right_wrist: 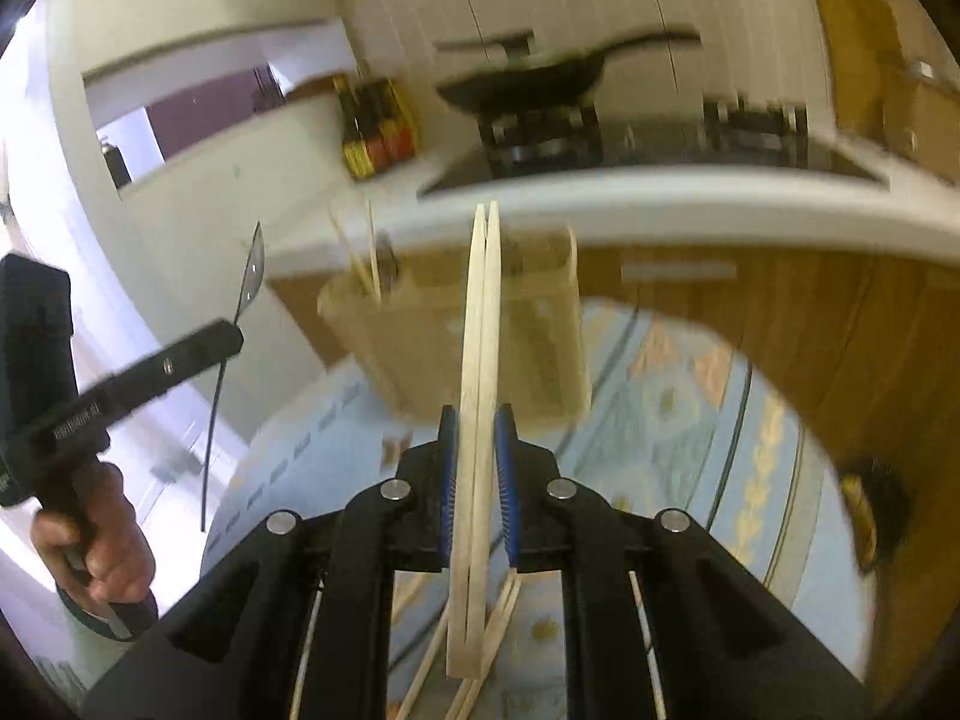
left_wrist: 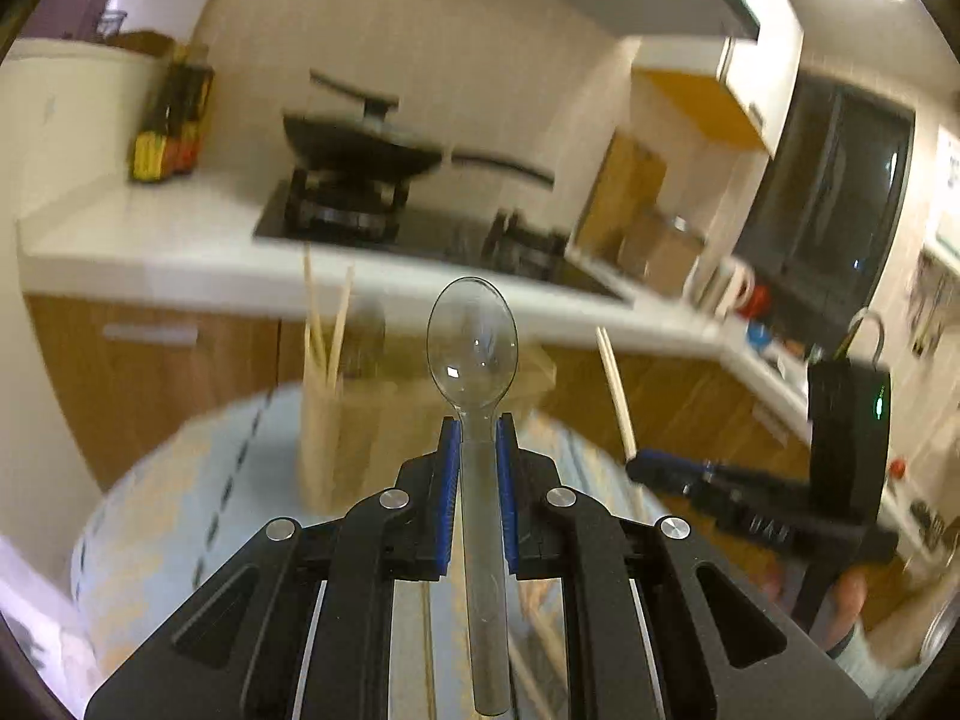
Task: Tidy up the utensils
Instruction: 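Carry the spoon and chopsticks into the beige basket and open both tools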
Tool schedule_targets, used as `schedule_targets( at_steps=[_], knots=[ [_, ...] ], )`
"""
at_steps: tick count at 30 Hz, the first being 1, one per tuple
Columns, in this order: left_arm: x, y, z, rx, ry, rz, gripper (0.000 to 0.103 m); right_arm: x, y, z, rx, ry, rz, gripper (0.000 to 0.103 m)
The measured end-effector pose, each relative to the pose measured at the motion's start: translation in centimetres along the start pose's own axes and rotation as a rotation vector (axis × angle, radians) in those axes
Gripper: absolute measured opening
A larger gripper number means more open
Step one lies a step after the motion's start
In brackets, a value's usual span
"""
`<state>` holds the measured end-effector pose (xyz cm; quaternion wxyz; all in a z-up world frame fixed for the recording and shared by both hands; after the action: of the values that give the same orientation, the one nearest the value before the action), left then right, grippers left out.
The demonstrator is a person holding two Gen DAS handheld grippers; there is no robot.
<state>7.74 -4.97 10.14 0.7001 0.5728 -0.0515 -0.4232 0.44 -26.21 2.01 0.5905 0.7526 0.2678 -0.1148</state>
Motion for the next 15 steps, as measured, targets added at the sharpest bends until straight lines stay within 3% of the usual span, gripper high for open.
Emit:
schedule_targets(
  at_steps=[6, 15],
  knots=[
    [2.1, 5.3, -0.9, 0.009, 0.026, 0.105, 0.010, -0.1, 5.4, -1.1, -0.092, -0.031, 0.157, 0.010],
    [6.3, 8.6, -4.4, -0.027, 0.073, 0.212, 0.010, 3.5, 12.0, -0.1, -0.127, -0.098, 0.339, 0.010]
  ],
)
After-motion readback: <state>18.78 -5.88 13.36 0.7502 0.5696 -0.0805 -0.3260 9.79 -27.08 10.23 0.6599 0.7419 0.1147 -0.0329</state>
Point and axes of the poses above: each gripper's, at about its wrist camera, not at the fingertips, and x roughly the way its jaws point, z to its right, y to its top, the point moved 3 cm from there along x, roughly the way its jaws point, and after that the axes turned 1 degree about -x, right-handed, at the moved point
